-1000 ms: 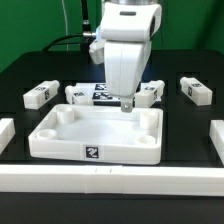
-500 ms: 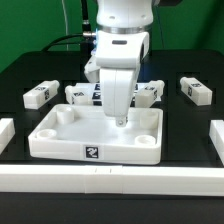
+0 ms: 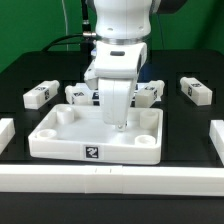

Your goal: Assemble desk

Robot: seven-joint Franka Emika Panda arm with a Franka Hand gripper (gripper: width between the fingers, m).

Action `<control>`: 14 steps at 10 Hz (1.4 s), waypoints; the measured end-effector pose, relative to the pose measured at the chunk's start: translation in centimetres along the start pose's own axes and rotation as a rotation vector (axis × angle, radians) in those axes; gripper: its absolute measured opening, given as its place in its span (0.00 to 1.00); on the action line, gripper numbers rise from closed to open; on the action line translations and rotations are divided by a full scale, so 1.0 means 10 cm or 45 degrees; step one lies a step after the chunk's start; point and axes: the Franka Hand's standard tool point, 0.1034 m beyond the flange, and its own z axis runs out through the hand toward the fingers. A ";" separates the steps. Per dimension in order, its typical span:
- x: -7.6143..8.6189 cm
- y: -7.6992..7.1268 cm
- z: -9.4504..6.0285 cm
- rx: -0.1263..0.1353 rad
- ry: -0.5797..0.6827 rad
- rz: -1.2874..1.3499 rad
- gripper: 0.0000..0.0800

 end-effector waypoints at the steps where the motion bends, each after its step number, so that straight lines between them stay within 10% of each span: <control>1: 0.00 0.00 0.00 0.000 0.000 0.000 0.49; 2: 0.00 0.00 0.00 0.001 0.000 0.000 0.49; 4: 0.00 0.00 0.00 0.000 0.000 0.001 0.10; 14: 0.09 0.05 -0.01 -0.015 -0.009 -0.118 0.08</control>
Offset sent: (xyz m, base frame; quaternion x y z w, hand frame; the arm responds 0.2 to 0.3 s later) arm 0.0000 0.0000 0.0000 0.0000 0.0000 0.0000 1.0000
